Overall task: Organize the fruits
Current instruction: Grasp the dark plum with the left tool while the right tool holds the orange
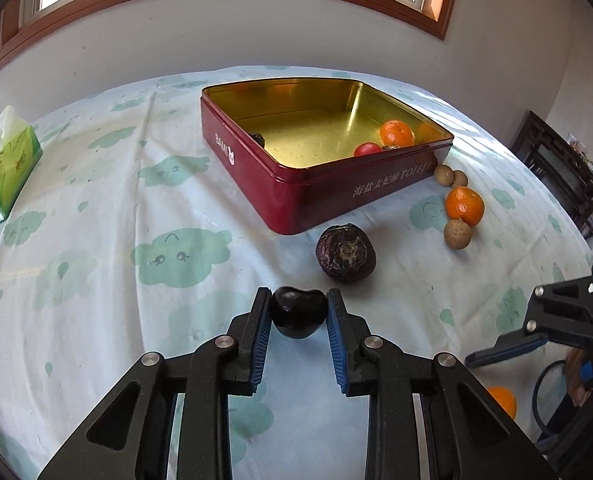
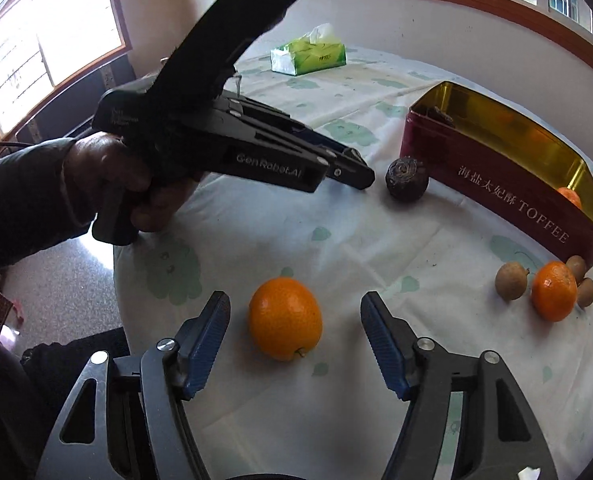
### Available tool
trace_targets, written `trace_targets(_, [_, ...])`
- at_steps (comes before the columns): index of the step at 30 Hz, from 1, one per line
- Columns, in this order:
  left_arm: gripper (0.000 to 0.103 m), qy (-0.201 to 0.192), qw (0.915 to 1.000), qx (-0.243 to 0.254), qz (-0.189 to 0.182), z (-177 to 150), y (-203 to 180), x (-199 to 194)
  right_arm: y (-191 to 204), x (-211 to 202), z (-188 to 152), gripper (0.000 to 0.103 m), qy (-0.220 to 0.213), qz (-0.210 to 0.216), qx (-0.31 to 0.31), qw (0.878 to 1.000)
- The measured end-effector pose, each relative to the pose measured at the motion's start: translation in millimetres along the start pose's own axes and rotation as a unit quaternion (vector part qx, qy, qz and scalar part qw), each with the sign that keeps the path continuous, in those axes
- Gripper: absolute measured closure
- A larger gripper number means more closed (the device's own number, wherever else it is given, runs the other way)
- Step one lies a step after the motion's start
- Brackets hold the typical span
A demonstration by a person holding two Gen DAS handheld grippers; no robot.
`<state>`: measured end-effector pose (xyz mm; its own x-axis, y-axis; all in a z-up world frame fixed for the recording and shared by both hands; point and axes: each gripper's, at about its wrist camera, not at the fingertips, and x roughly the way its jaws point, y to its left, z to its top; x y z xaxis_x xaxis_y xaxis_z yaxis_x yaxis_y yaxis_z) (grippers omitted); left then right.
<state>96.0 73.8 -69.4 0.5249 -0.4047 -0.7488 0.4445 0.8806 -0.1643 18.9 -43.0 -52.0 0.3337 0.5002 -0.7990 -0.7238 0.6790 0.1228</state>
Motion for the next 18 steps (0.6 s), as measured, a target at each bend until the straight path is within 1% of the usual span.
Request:
trace_targets(1, [0.075,0.000,1.0000,-0.008,-0.002,-0.6,1.7,-0.8,0.1,-0.9,-1.8,0.051,0.001,-0.004,0.000,1.000])
trace_targets(2, [0.075,0.000,0.9999,-0.015,-0.005,-2.0,3.2,-1.4,-1.4,-2.5,-3.0,0.064,-0.002,-0.010,0.004,1.000])
trace_targets(3, [0.075,0.000,0.9998,-0.019,-0.004,-2.6,2.9,-1.7,-5.6,-3.2,-3.4,0.069,-0.002,-0.007,0.013,1.000])
trace_targets(7, [0.075,-0.003,0.9994,-0.031,0.012,-5.5,-3.8,-3.6,-19.9,-8.3,-6.2,0.069,-0.012,-0.013,0.037,0.999])
trace_targets(9, [0.075,-0.011,0.9990,-0.042,0.011,-7.8,-9.4,-7.7,-35.0,-18.6,-9.6,0.069,-0.030,-0.018,0.069,0.997])
trace_targets(11, [0.075,-0.023,0.9985,-0.045,0.019,-9.0,-17.8,-12.9,-54.8,-31.6,-15.0,0.069,-0.052,-0.033,0.109,0.992])
trace_targets(15, [0.075,-0.044,0.9969,-0.056,0.032,-7.1,-34.5,-17.8,-93.9,-57.7,-26.6,0.069,-0.086,-0.087,0.177,0.977])
trace_targets(18, [0.075,-0.050,0.9949,-0.075,0.045,-4.7,-44.1,-15.0,-123.2,-70.6,-35.4,0.069,-0.105,-0.129,0.235,0.958])
